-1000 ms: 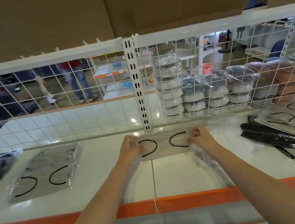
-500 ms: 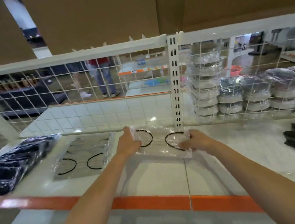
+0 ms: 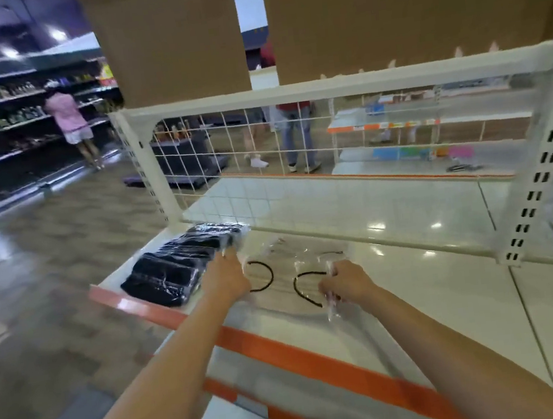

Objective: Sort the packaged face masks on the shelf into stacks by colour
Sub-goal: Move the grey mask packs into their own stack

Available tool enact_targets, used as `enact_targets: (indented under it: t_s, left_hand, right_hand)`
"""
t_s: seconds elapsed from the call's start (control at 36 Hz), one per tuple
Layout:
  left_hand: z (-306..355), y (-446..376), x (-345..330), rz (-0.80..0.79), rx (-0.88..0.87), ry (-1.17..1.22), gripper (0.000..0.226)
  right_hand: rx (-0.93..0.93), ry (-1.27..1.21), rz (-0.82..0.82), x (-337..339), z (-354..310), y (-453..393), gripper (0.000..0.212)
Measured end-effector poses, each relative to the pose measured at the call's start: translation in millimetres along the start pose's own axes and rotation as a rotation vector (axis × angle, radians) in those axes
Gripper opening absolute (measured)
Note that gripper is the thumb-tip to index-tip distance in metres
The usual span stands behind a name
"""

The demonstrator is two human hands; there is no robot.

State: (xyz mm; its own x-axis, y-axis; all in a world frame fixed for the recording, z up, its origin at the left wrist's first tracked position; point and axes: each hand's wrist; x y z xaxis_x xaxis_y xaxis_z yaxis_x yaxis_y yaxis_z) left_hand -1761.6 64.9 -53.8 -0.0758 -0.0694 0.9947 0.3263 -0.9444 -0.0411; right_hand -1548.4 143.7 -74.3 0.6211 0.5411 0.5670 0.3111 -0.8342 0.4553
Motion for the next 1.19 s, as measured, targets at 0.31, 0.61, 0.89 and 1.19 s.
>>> enact_targets:
  t_s: [0.31,0.61,0.89,1.19]
  left_hand:
    - [-35,-16,-7,-0.193,-0.167,-0.07,0.027]
    - [15,-27,-12,-0.23,-0.284,-0.098,0.031]
    - [107,-23,-14,-0.297,-0.454,-0.142,0.022]
    - [235,-9,-29,-0.282,-0.619,-0.182,0.033]
  right_hand:
    - [-0.103,0.154,0.182,-37,-5,-28,0.022]
    - [-0.163,0.322,0.31,-24,3,-16,0.056]
    - [-0.08,0.665,0.387,39,53,13,0.049]
    - [-0.103,0.725,0.442,123,136,51,0.038]
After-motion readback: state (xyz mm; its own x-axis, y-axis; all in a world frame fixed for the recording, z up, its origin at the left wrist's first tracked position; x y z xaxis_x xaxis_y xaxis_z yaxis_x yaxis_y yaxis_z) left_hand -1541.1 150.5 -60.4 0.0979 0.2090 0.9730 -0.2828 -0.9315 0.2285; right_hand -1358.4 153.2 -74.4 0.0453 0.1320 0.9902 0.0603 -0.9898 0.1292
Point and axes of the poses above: each hand's wrist, its own y-axis away from the middle knuckle, its own x-axis out of the back of the hand, z = x × y, and after that the axes turned 14 degrees about -x, right-handed
